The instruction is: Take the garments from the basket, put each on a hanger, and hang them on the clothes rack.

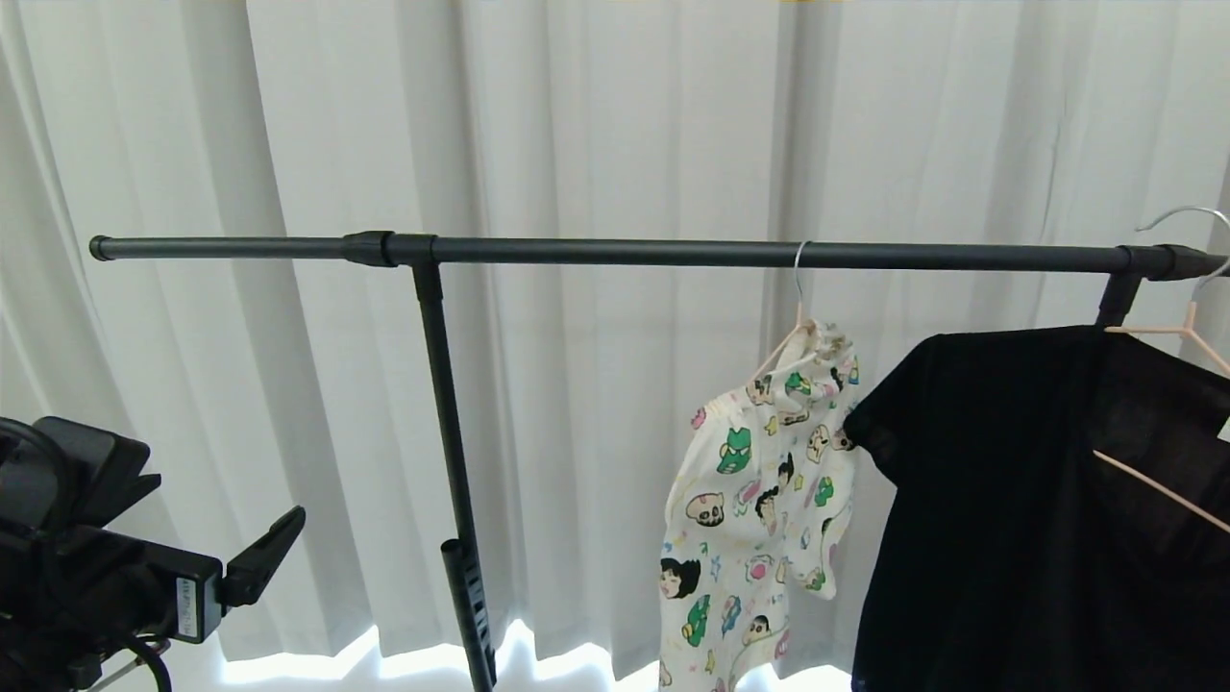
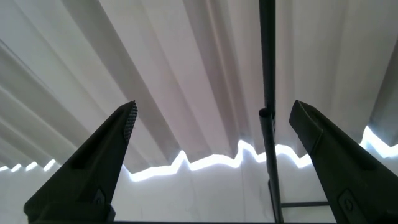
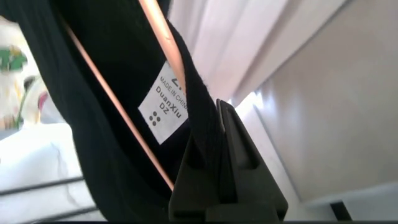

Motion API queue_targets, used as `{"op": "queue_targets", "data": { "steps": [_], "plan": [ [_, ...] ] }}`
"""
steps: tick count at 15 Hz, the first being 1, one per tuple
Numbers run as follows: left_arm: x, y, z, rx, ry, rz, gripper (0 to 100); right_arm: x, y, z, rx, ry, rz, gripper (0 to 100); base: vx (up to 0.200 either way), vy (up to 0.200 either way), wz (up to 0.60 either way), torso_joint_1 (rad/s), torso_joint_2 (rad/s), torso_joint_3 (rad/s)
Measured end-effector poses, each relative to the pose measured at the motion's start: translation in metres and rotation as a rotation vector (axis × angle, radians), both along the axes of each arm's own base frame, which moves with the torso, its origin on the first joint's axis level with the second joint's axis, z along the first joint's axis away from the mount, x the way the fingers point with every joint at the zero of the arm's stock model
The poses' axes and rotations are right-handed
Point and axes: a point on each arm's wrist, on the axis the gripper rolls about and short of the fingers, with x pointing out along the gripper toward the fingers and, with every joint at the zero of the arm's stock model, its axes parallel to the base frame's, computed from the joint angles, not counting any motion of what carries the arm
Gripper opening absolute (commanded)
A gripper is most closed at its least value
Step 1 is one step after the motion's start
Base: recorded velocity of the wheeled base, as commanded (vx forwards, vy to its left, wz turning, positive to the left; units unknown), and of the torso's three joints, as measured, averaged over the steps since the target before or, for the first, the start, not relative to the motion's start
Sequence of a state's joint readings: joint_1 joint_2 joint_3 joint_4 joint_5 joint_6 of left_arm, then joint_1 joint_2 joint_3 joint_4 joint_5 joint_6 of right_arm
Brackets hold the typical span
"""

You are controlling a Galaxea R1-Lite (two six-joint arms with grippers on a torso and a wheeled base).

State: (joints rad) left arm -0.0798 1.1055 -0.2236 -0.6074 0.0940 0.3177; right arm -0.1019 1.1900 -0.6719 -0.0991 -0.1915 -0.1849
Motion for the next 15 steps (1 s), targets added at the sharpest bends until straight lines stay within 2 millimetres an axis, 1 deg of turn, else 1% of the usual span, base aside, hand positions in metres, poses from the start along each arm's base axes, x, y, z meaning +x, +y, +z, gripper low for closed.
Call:
{"op": "queue_targets", "data": {
  "steps": [1,7,10,13,15],
  "plan": [
    [0.0,0.0,0.0,0.0,0.001,-0.001,100,0.003,0.0,0.002,0.0,-0.002,0.001,0,0.2,0.0,0.0,0.002,0.01,0.002],
    [-0.001,-0.001,-0.002,-0.003,0.008,-0.012,100,0.019,0.002,0.005,0.0,0.008,0.02,0,0.0,0.0,0.0,0.0,0.0,0.0],
    [-0.001,-0.001,-0.002,-0.003,0.009,-0.012,100,0.035,0.002,0.012,-0.003,-0.003,0.029,0,0.0,0.0,0.0,0.0,0.0,0.0],
    [-0.001,-0.001,-0.002,-0.006,0.007,-0.012,100,0.051,0.012,0.012,-0.011,0.015,0.064,0,0.0,0.0,0.0,0.0,0.0,0.0],
    [-0.001,-0.001,-0.002,-0.006,0.006,-0.012,100,0.06,0.023,0.006,-0.039,0.043,0.054,0,0.0,0.0,0.0,0.0,0.0,0.0]
  ]
}}
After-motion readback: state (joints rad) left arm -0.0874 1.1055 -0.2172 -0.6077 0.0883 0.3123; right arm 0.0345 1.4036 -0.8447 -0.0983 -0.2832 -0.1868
